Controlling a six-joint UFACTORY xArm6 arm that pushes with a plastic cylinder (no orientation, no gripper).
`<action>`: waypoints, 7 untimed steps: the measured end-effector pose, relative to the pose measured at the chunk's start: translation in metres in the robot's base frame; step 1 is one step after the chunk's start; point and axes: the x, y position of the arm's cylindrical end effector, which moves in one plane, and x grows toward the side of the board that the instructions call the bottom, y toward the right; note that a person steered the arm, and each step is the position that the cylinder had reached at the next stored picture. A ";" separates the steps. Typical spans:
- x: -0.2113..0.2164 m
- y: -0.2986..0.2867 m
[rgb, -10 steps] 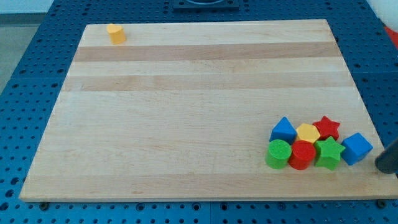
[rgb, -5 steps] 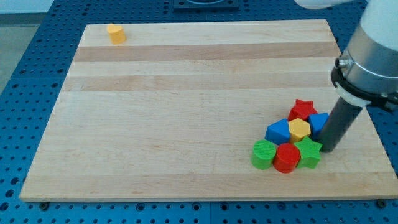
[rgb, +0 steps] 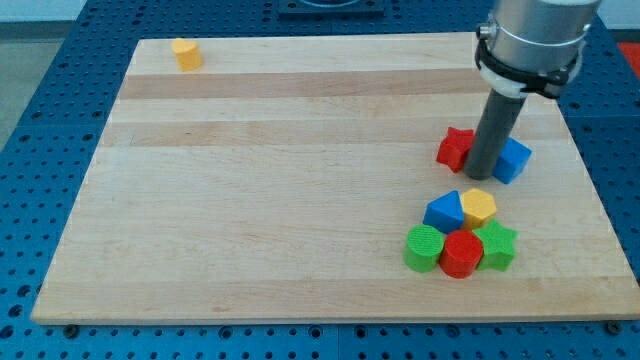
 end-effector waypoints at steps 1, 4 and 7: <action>-0.013 -0.016; -0.062 -0.029; -0.127 -0.030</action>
